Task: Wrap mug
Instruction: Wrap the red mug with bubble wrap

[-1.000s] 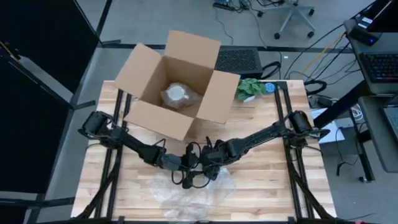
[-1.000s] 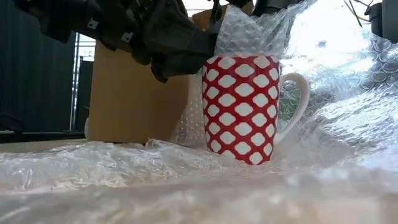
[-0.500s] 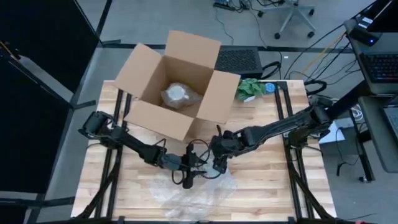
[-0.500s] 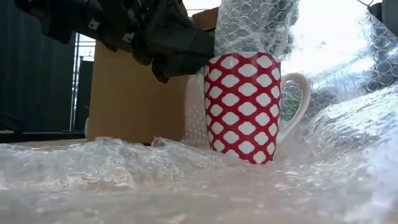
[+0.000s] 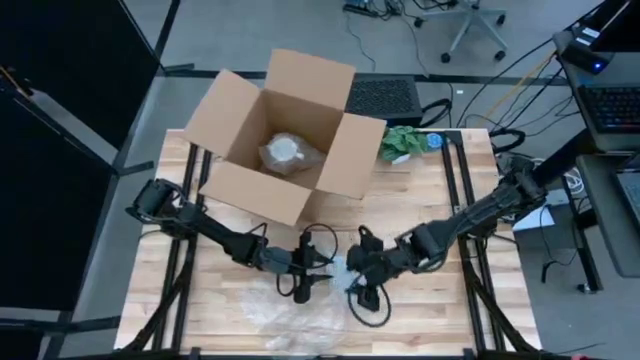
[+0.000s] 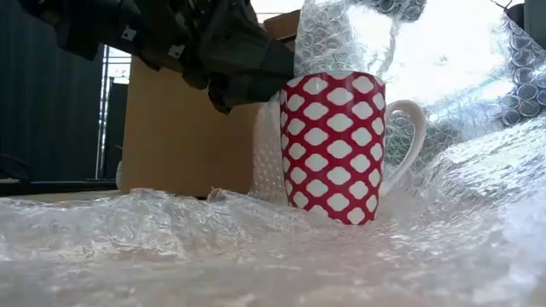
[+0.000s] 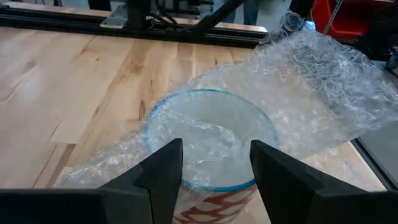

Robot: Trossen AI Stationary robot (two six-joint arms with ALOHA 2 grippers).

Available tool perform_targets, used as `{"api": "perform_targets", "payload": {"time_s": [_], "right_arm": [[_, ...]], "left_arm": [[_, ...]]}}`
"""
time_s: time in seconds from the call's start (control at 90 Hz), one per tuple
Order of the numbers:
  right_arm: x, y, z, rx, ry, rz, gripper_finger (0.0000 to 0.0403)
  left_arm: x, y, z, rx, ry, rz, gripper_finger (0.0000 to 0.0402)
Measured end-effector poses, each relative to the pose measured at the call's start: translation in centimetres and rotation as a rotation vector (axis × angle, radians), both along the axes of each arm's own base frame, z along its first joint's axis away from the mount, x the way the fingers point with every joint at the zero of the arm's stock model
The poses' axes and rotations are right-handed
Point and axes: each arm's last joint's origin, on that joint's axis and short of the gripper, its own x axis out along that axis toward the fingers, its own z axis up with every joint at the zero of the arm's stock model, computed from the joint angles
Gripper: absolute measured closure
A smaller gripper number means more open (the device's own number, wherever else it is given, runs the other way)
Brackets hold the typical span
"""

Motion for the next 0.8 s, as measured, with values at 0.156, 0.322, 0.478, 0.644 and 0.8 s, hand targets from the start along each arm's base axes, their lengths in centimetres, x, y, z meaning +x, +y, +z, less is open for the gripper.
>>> {"api": "perform_targets", "payload": {"time_s": [0.156,0.322,0.478,0.644,0.8], "right_arm": [[-0.8,2.4,1.1,0.155,-0.061,0.003,0.0138],[-0.1,5.5,0.5,0.197,-0.186,0.051,0.0138],[1.3,6.6,-3.2,0.111,-0.120,0.062,0.0138],[2.2,5.2,-5.0,0.036,-0.036,0.024,0.0138],[2.4,3.8,-3.5,0.044,-0.075,0.013,0.0138]], "left_arm": [[0.0,0.0,0.0,0.000,0.000,0.000,0.0222],[0.0,0.0,0.0,0.000,0.000,0.000,0.0222],[0.0,0.0,0.0,0.000,0.000,0.000,0.0222],[0.0,0.0,0.0,0.000,0.000,0.000,0.0222],[0.0,0.0,0.0,-0.002,0.000,0.000,0.0222]]}}
